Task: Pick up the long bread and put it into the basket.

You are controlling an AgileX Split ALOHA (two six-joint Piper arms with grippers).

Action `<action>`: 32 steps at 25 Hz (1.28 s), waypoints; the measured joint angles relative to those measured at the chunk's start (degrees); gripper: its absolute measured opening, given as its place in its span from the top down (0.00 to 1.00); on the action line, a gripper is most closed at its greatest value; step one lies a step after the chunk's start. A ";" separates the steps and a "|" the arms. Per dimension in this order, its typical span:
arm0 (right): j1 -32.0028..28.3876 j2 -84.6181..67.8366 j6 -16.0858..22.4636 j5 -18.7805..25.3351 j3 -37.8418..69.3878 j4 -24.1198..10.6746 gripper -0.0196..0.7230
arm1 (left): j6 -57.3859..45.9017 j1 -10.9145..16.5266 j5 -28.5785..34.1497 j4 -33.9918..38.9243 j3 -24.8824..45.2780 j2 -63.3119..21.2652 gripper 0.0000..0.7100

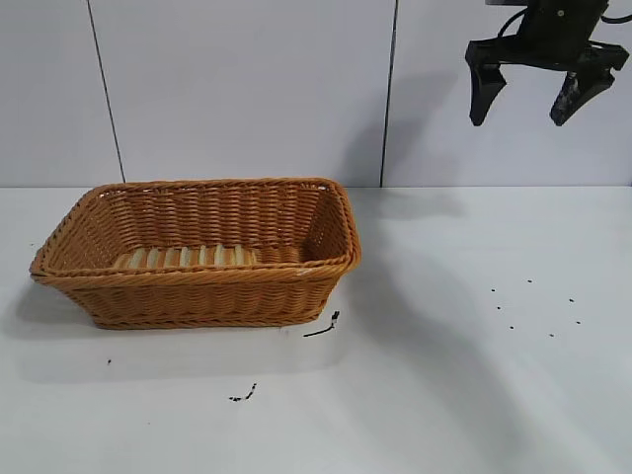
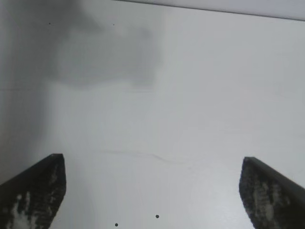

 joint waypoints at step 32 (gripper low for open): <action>0.00 -115.48 -1.27 -9.75 93.14 -0.13 0.06 | 0.00 0.00 0.00 0.00 0.00 0.00 0.02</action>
